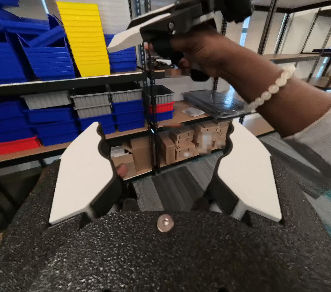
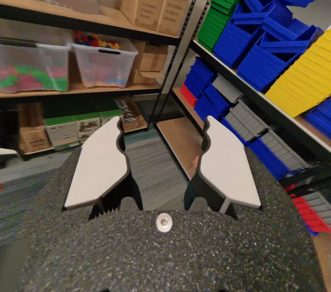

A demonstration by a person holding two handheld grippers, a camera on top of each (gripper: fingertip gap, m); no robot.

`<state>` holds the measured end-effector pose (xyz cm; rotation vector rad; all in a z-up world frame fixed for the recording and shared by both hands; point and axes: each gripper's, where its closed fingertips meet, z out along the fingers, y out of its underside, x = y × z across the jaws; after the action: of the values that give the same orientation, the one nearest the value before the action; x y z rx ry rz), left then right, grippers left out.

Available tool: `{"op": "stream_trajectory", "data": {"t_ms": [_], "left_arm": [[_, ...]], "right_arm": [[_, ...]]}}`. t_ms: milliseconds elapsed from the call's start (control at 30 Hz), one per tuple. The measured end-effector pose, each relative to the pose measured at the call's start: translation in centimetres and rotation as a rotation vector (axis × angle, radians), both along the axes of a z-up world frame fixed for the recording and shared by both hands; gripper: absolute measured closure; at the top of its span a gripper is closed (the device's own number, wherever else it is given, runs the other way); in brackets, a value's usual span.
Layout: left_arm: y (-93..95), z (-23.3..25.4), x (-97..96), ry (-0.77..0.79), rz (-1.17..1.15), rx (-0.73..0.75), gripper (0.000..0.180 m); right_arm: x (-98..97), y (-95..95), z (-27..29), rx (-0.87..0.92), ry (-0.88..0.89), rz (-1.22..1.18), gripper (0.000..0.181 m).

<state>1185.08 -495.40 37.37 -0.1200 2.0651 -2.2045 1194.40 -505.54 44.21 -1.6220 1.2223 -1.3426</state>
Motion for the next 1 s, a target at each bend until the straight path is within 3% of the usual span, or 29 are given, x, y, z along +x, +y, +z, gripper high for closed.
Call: {"op": "stream_trajectory", "data": {"t_ms": [233,367,633,733,867,1000], "left_arm": [[-11.3,-2.0,22.5,0.012,0.042,-0.012,0.055],[-17.7,-0.2,35.6,-0.004,0.086,-0.041,0.055],[-28.0,2.1,54.0,0.008,0.079,-0.105,0.056],[-31.9,1.6,59.3,0.011,-0.006,-0.109,0.056],[-35.8,2.0,67.4,-0.015,-0.083,-0.157,0.056],[-38.8,3.3,75.4,0.084,-0.179,-0.149,0.055]], "right_arm": [[19.2,-15.0,1.3,-0.219,0.067,-0.086,0.091],[33.0,-22.3,4.0,-0.300,0.072,-0.039,0.090],[61.3,-31.0,18.6,-0.736,0.034,-0.018,0.097],[70.1,-33.3,23.3,-0.782,0.033,-0.030,0.102],[79.8,-37.5,26.8,-0.913,0.204,-0.118,0.099],[87.2,-41.9,27.3,-0.945,0.550,-0.139,0.096]]}}
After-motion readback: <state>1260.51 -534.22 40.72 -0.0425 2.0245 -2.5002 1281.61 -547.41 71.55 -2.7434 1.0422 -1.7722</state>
